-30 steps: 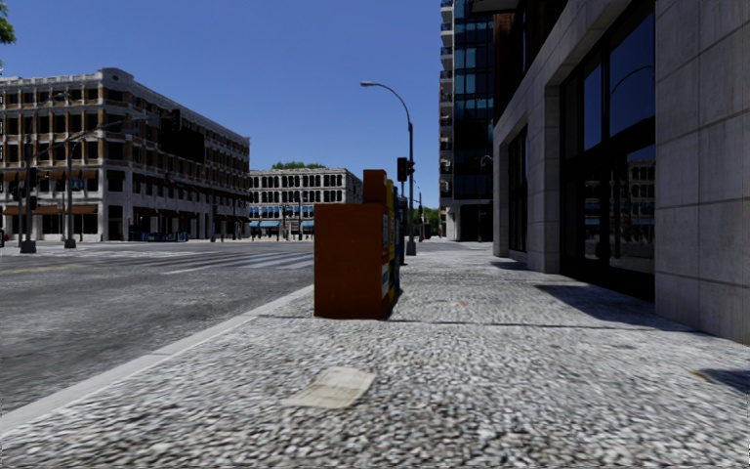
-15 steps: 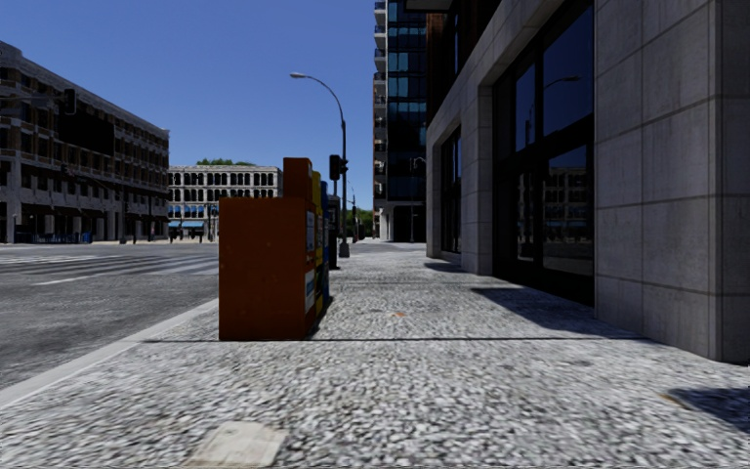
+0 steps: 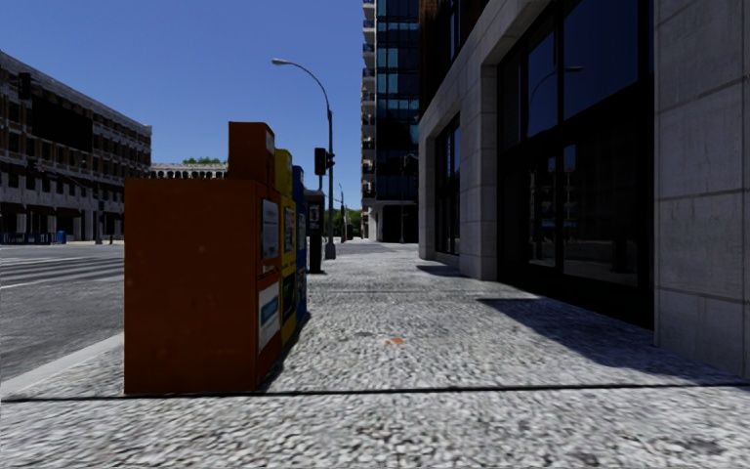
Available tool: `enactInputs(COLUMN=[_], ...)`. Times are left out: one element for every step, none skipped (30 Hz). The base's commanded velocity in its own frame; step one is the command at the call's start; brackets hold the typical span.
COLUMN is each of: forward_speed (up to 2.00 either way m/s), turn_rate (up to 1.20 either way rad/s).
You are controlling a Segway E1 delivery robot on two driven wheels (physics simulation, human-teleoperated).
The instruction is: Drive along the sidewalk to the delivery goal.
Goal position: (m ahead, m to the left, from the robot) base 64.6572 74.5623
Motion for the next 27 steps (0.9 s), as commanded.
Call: enactInputs(forward_speed=[1.97, 1.97, 1.97, 1.97, 1.97, 1.97, 1.97, 1.97, 1.97, 1.97, 1.98, 1.99, 1.99, 1.99, 1.99, 1.99, 1.99, 1.99, 1.99, 1.99, 1.99, 1.99, 1.99, 1.99, 1.99, 1.99, 1.99], turn_rate=[-0.63, -0.63, -0.63, -0.52, -0.52, 0.00, 0.00, 0.00, 0.00, 0.00, 0.00, 0.00, 0.00, 0.00, 0.00, 0.00, 0.00, 0.00, 0.00, 0.00, 0.00, 0.00, 0.00, 0.00, 0.00, 0.00, 0.00])
